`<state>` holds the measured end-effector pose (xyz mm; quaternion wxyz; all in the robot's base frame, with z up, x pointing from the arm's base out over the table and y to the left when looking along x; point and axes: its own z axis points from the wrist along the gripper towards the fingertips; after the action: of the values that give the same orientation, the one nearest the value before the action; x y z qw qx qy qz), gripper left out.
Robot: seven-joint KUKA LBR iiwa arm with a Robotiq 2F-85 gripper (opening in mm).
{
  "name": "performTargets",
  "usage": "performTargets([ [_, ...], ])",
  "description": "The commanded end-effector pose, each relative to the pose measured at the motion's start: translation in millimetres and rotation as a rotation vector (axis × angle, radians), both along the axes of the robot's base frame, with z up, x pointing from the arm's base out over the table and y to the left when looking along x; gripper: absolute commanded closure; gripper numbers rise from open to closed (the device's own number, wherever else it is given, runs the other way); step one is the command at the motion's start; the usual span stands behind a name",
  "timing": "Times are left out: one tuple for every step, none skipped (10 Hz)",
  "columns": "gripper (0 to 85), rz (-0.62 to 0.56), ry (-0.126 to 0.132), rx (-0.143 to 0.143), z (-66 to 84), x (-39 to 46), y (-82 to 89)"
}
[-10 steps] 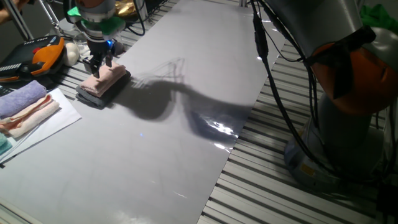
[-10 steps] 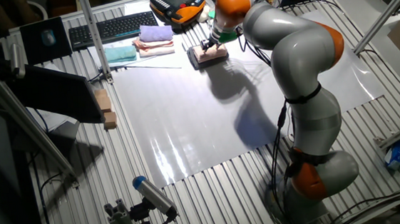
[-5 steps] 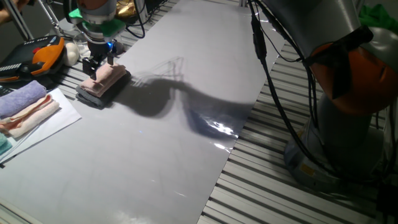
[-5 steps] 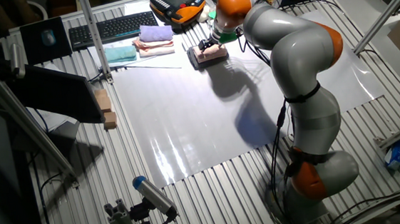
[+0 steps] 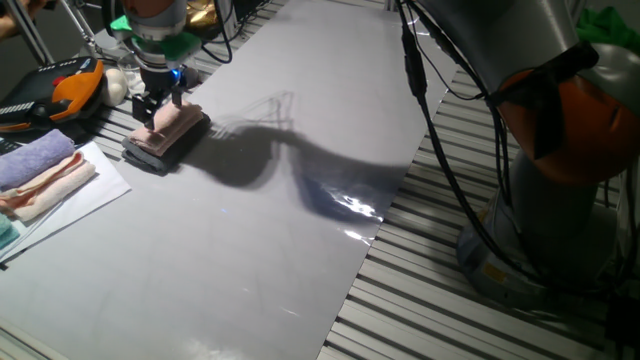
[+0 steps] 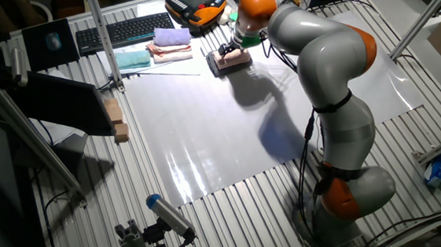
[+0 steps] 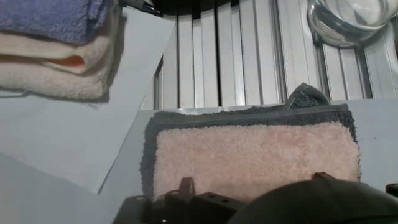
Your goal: Clean the table with a cloth
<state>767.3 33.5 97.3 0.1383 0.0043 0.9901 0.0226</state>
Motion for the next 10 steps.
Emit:
performTargets([
  [0.0,0.0,0.003,0.002,-0.8,0.0,0.0],
  [0.0,0.0,0.003,0.003,-1.7,0.2,-0.2],
  [0.0,-0.001,0.003,0.005,-3.8,0.8,-0.3],
  [0.0,-0.003,0.003,0.005,-7.1,1.2,-0.8],
  [0.0,-0.003,-0.002,0.007,-11.5,1.5,-1.0],
  [0.0,0.0,-0.002,0.006,-15.5,2.0,-0.7],
  [0.0,0.003,-0.002,0.002,-17.9,2.1,-0.4],
  [0.0,0.006,0.002,0.003,-19.4,2.5,0.1],
  [0.0,0.008,0.002,0.001,-20.6,2.5,0.4],
  [0.0,0.009,0.002,0.001,-22.6,2.7,0.8],
])
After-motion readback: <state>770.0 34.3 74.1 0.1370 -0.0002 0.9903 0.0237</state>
